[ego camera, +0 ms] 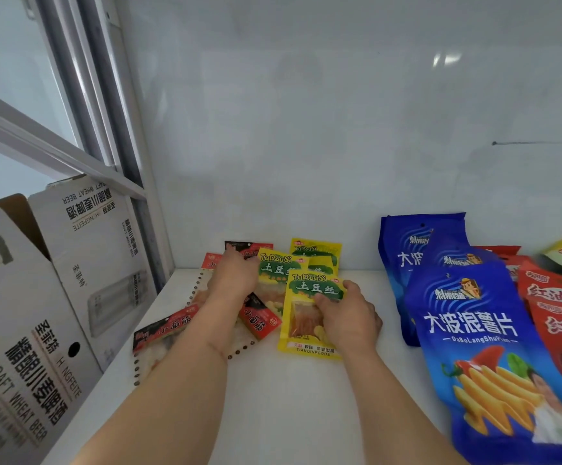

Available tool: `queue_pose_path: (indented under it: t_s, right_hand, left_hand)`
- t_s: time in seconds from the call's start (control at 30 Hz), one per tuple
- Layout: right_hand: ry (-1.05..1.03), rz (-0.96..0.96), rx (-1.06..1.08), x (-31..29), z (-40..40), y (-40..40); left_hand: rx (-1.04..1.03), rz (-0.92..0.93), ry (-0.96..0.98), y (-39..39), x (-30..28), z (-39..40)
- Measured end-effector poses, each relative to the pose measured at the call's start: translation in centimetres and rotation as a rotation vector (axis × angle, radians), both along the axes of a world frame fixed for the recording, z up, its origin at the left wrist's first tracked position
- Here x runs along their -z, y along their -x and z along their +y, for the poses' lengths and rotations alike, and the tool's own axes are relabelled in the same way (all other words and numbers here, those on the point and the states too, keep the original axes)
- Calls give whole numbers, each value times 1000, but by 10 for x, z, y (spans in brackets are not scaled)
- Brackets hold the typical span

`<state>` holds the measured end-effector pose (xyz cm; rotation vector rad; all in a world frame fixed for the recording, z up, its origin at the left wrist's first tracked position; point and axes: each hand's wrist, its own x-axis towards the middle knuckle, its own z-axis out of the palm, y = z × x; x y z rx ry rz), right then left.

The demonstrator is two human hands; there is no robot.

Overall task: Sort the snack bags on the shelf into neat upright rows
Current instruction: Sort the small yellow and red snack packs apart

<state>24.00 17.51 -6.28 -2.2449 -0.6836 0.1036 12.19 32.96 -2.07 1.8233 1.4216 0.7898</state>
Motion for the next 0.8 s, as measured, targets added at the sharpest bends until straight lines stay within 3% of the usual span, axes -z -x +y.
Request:
queue_pose_path:
  t_s: [0.13,0.23,0.6,0.8]
  right_hand:
    - [5,0,0,-1,0,1]
    - [5,-4,-2,-1,0,1]
    - [16,-30,17,1,2,1]
    - [2,-20,1,1,2,-4]
  left_hand:
    - [80,255,34,-3,9,-14]
    - [37,266,11,-4,10,-14]
    - [-157,-533,-98,14,-30,-10]
    - [-136,-698,-100,18,-46,-26]
